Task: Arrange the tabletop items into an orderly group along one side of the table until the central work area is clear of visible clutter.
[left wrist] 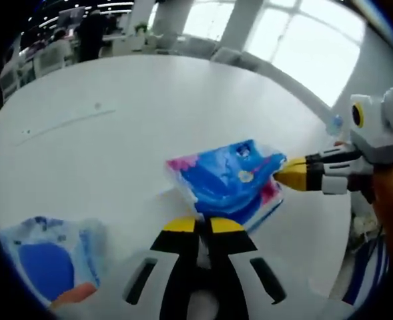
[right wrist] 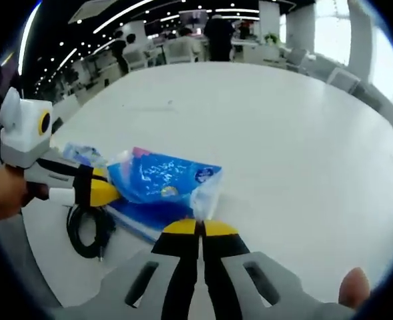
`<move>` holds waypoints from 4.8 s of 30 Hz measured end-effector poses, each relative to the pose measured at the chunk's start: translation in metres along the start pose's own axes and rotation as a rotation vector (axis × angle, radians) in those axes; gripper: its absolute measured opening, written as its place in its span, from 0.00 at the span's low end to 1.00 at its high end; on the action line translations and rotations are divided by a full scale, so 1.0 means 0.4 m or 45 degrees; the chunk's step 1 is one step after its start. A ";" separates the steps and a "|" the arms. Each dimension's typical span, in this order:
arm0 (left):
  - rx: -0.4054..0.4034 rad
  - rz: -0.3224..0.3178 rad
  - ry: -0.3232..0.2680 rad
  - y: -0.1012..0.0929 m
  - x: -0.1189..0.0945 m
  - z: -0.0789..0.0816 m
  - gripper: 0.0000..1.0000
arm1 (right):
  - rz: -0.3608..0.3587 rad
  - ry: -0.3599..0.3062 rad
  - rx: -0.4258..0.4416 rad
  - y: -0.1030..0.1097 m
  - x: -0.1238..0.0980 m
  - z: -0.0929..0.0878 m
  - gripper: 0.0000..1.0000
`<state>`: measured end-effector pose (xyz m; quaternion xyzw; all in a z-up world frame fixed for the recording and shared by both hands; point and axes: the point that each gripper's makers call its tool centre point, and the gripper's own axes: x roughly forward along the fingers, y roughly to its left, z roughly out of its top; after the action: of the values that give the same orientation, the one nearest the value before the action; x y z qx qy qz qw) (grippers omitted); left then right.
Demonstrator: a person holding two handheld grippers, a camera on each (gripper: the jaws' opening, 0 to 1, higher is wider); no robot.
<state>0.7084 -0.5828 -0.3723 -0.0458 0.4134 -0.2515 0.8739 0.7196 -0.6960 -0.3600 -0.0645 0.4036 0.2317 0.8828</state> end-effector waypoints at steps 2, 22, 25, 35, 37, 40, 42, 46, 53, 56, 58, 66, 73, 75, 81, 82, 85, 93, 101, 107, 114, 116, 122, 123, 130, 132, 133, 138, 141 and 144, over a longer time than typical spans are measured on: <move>-0.010 -0.001 0.011 0.004 0.006 -0.006 0.02 | 0.003 0.011 0.001 -0.001 0.006 -0.006 0.02; -0.015 0.009 0.094 0.016 0.002 -0.072 0.02 | 0.048 0.090 0.012 0.034 0.020 -0.062 0.02; -0.022 0.009 0.100 0.012 -0.004 -0.080 0.02 | 0.050 0.098 0.014 0.037 0.017 -0.072 0.02; -0.068 -0.003 0.140 0.003 -0.023 -0.111 0.01 | 0.071 0.121 0.020 0.054 0.008 -0.088 0.02; -0.066 0.002 0.144 0.006 -0.022 -0.109 0.01 | 0.069 0.121 0.019 0.055 0.007 -0.087 0.02; -0.041 0.009 0.141 0.008 -0.021 -0.103 0.03 | 0.071 0.109 0.020 0.054 0.010 -0.083 0.02; -0.038 0.013 0.139 0.012 -0.019 -0.099 0.04 | 0.073 0.105 0.025 0.055 0.010 -0.083 0.02; -0.040 0.021 0.132 0.021 -0.012 -0.093 0.06 | 0.073 0.094 0.033 0.049 0.013 -0.080 0.02; -0.030 0.034 0.124 0.029 -0.011 -0.090 0.10 | 0.087 0.093 0.040 0.056 0.023 -0.077 0.03; -0.029 0.039 0.122 0.038 -0.013 -0.089 0.11 | 0.089 0.097 0.024 0.066 0.027 -0.073 0.03; -0.036 0.044 0.123 0.044 -0.016 -0.089 0.11 | 0.091 0.094 0.019 0.069 0.030 -0.069 0.03; -0.040 0.072 0.099 0.063 -0.033 -0.079 0.18 | 0.093 0.095 0.015 0.073 0.034 -0.066 0.03; -0.013 0.087 0.036 0.069 -0.076 -0.050 0.22 | 0.092 0.097 0.006 0.074 0.032 -0.067 0.03; -0.020 0.077 0.026 0.067 -0.087 -0.049 0.21 | 0.091 0.098 0.004 0.074 0.033 -0.067 0.03; -0.049 0.031 -0.063 0.058 -0.136 -0.010 0.20 | 0.093 0.098 0.001 0.073 0.038 -0.065 0.03; -0.058 0.023 -0.080 0.058 -0.145 0.000 0.20 | 0.092 0.098 0.000 0.072 0.038 -0.065 0.03; -0.083 -0.001 -0.166 0.060 -0.187 0.044 0.20 | 0.093 0.099 -0.004 0.074 0.037 -0.066 0.03; -0.137 -0.009 -0.282 0.095 -0.275 0.091 0.18 | 0.095 0.098 -0.042 0.077 0.043 -0.059 0.03; -0.212 0.034 -0.314 0.163 -0.305 0.077 0.17 | 0.116 0.104 -0.080 0.098 0.057 -0.047 0.04; -0.228 0.051 -0.313 0.184 -0.316 0.058 0.16 | 0.119 0.105 -0.092 0.103 0.063 -0.045 0.06; -0.201 0.044 -0.316 0.175 -0.332 0.037 0.15 | 0.107 0.098 -0.090 0.105 0.049 -0.045 0.07; -0.175 0.047 -0.307 0.171 -0.336 0.027 0.15 | 0.098 0.086 -0.088 0.102 0.039 -0.043 0.08; -0.134 0.042 -0.279 0.161 -0.348 -0.029 0.15 | 0.055 0.035 -0.078 0.093 0.006 -0.032 0.13; -0.141 0.041 -0.266 0.161 -0.349 -0.044 0.15 | 0.050 0.035 -0.074 0.092 0.001 -0.033 0.13; -0.147 0.051 -0.193 0.165 -0.343 -0.138 0.15 | 0.093 -0.056 0.001 0.162 -0.056 -0.022 0.13; -0.144 0.059 -0.177 0.167 -0.339 -0.160 0.15 | 0.107 -0.050 0.001 0.186 -0.060 -0.032 0.14; -0.137 0.065 -0.168 0.168 -0.338 -0.167 0.15 | 0.112 -0.044 -0.001 0.203 -0.058 -0.039 0.14; -0.097 0.087 -0.149 0.170 -0.341 -0.192 0.16 | 0.141 -0.019 -0.003 0.256 -0.060 -0.062 0.14; -0.068 0.104 -0.153 0.175 -0.350 -0.198 0.17 | 0.146 -0.018 -0.010 0.277 -0.068 -0.063 0.14; -0.048 0.109 -0.150 0.176 -0.355 -0.207 0.18 | 0.150 -0.015 -0.024 0.298 -0.079 -0.064 0.14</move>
<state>0.5993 -0.4431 -0.3473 -0.0593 0.3674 -0.2031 0.9057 0.6291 -0.6099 -0.3449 -0.0476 0.3991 0.2876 0.8694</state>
